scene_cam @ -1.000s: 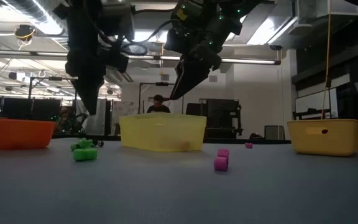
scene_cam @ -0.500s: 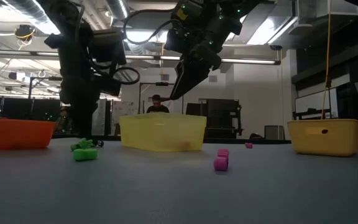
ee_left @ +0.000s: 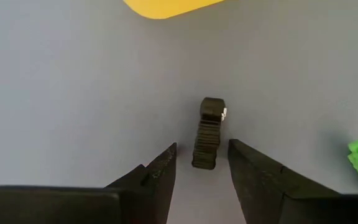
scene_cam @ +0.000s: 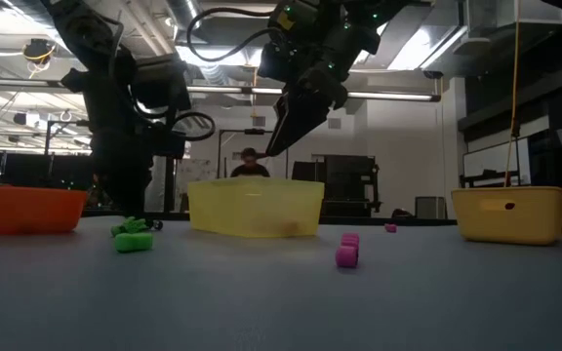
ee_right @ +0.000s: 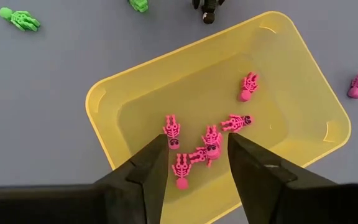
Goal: Sort Halloween decoration
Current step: Put the black skeleton toy into the yellow-orange bin
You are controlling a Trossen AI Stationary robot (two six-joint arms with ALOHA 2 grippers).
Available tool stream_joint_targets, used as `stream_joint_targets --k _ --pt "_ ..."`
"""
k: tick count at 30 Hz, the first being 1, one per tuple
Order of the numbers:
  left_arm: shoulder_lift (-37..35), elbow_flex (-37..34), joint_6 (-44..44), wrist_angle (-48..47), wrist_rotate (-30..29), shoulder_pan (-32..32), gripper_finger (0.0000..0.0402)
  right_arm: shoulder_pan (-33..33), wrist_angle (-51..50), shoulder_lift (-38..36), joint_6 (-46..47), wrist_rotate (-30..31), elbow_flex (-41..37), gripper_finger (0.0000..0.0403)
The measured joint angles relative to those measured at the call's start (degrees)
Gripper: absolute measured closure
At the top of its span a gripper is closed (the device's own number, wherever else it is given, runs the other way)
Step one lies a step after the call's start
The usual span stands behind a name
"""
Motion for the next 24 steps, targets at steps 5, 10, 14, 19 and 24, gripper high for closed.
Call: stream_joint_targets --k 5,10,14,19,24 --pt "0.02 -0.07 0.01 0.53 0.14 0.0 0.0289 0.0 0.02 0.01 -0.02 0.0 0.0 0.0237" --pt "0.08 -0.07 -0.01 0.62 0.37 -0.04 0.0323 0.0 0.02 0.02 -0.02 0.04 0.0 0.0237" --pt "0.09 -0.11 -0.05 0.7 0.54 -0.04 0.0345 0.0 0.02 0.0 -0.02 0.07 0.0 0.0237" --pt "0.09 -0.11 -0.08 0.64 0.29 -0.07 0.037 0.0 0.01 0.02 -0.02 0.34 0.0 0.0237" --pt "0.11 -0.11 -0.14 0.6 0.12 -0.07 0.0385 0.0 0.02 0.0 -0.02 0.33 0.0 0.0237"
